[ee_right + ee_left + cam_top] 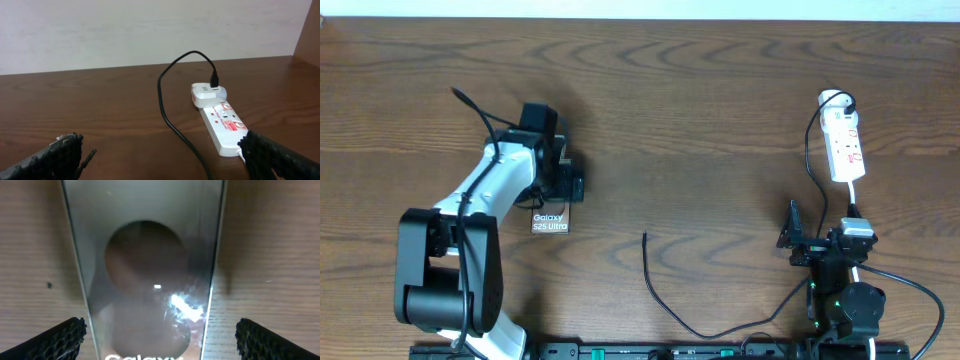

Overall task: Plug charger to phone and switch on socket
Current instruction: 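Close the left gripper on the phone's long edges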

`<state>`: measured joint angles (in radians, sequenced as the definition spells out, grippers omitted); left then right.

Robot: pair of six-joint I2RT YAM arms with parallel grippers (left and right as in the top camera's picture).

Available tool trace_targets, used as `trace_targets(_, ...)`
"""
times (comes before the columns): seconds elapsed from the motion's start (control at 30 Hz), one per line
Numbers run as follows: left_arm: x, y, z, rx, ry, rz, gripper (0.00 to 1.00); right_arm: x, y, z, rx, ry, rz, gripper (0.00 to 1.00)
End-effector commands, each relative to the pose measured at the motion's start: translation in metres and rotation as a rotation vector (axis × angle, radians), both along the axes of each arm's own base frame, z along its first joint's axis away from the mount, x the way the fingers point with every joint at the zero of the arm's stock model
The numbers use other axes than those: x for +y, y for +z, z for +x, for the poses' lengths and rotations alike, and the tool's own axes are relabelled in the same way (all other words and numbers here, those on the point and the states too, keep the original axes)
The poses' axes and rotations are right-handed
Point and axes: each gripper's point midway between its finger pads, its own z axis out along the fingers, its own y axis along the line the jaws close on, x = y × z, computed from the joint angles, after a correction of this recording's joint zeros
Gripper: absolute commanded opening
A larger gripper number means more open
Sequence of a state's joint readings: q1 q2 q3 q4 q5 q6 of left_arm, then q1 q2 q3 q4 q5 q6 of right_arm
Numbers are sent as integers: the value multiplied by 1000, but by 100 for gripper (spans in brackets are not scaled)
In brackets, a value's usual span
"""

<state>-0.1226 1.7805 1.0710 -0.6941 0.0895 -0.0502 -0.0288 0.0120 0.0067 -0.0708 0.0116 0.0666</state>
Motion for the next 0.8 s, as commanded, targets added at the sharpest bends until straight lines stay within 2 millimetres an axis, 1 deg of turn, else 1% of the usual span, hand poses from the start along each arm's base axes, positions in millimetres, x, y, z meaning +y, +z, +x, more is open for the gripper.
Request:
trace_targets(0.0,5,-14,-10,27,25,22,98,3,0,0,0,13,-12,99)
trace_targets(0.1,5,-14,-8,19,25,21,98,3,0,0,1,13,-12,99)
trace_targets(0.23,11,-14,-2,-9,43,58,98,3,0,0,1,13,-12,99)
trace_targets(0.57,9,-12,12,-66,44,48,98,3,0,0,1,13,-12,99)
trace_targets(0.77,10,-14,9,-58,44,50,98,3,0,0,1,13,-12,99)
